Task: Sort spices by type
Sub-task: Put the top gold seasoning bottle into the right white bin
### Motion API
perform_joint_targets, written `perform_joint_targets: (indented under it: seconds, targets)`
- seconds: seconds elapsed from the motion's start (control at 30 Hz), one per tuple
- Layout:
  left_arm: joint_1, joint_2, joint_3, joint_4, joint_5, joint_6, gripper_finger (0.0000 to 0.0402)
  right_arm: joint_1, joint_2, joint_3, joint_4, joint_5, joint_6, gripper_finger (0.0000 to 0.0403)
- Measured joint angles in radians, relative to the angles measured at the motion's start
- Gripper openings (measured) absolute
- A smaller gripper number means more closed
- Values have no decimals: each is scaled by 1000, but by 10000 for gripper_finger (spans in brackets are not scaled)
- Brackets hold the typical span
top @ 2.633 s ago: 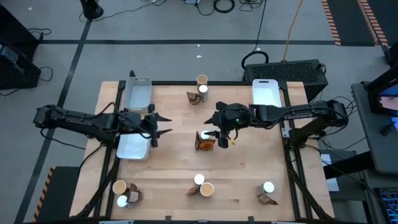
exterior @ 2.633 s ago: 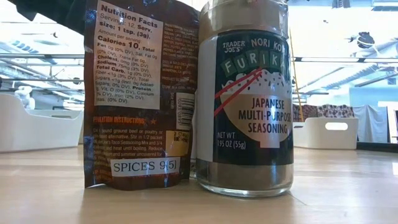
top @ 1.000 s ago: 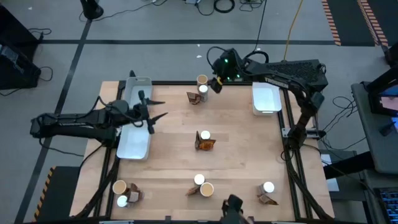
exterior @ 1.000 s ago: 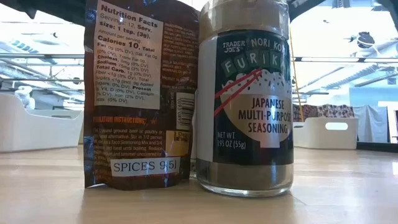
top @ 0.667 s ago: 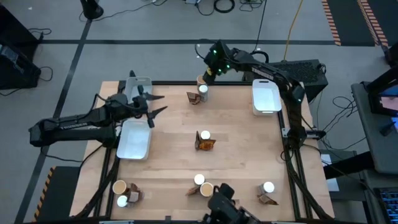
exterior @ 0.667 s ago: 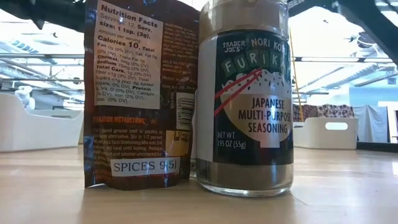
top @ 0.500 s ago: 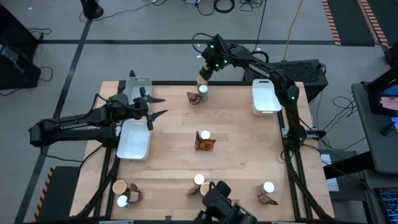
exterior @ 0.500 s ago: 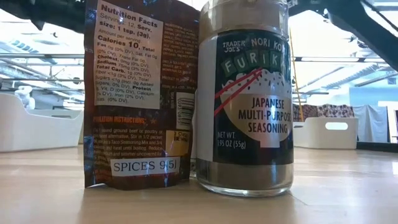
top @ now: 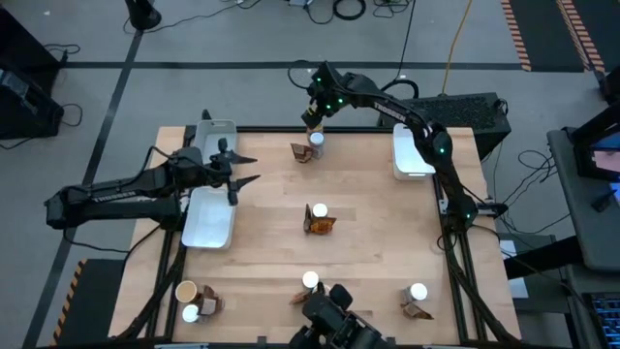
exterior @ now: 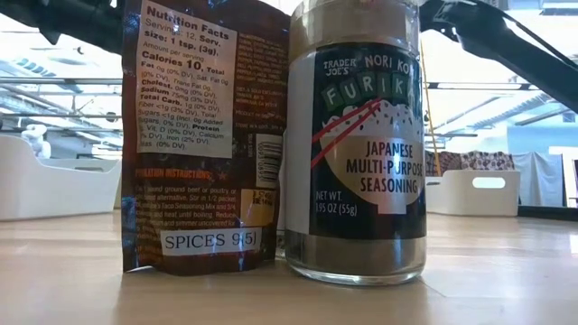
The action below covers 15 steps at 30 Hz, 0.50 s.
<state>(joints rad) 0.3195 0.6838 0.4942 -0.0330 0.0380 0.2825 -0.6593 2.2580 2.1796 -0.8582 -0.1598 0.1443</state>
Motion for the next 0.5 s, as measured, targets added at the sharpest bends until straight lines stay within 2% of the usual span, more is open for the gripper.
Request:
perform_joint_targets:
  seconds: [0.23,0.5]
  targets:
    - [0,0,0,43,0,11,218,1,1,0,-29,8,-8,299]
    - [0,0,0,72,0,22,218,31,21,0,-62,88,-6,304]
